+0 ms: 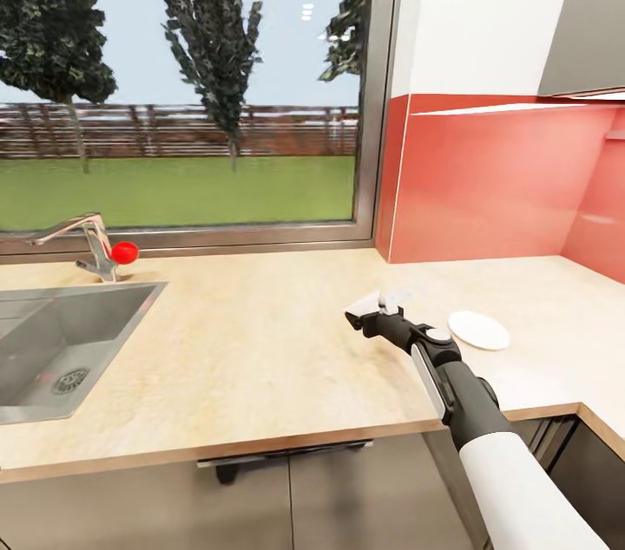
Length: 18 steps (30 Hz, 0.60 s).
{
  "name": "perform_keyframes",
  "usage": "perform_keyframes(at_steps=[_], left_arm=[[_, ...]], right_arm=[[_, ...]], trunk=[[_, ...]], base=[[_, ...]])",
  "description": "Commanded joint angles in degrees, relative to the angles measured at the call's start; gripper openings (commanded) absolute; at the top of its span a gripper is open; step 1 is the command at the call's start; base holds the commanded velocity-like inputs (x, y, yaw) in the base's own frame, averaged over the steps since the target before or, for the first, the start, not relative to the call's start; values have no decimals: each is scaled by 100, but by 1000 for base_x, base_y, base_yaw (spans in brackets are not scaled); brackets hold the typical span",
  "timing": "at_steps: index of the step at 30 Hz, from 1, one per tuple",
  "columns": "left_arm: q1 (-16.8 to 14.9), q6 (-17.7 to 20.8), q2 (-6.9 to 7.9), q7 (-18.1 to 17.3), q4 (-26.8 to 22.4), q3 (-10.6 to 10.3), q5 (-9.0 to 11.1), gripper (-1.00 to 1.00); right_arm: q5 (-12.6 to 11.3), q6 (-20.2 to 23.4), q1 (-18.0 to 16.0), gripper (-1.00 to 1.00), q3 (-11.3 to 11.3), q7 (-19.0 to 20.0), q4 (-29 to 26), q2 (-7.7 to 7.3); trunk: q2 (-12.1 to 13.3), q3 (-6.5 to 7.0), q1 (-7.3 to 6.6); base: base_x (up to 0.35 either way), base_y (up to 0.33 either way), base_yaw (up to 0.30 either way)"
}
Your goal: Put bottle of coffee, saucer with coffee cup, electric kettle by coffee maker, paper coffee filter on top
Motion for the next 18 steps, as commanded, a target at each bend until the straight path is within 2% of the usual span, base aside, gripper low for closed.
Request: perform_keyframes(at_steps=[1, 13, 18], left_arm=[[3, -3, -4, -3, -10, 20, 22, 100], [3, -1, -6, -3, -10, 19, 21, 100], [3, 5, -3, -3, -12, 14, 21, 100]], right_arm=[[6, 32, -4, 100, -4, 18, -6, 2], [6, 32, -5, 100, -13, 20, -6, 1], [6, 32, -5, 100, -13, 22, -6, 1]], trunk=[[-3, -5, 0], [-3, -5, 0], [-3, -5, 0]], base=[[8, 76, 0], [5, 27, 0], [105, 44, 0]])
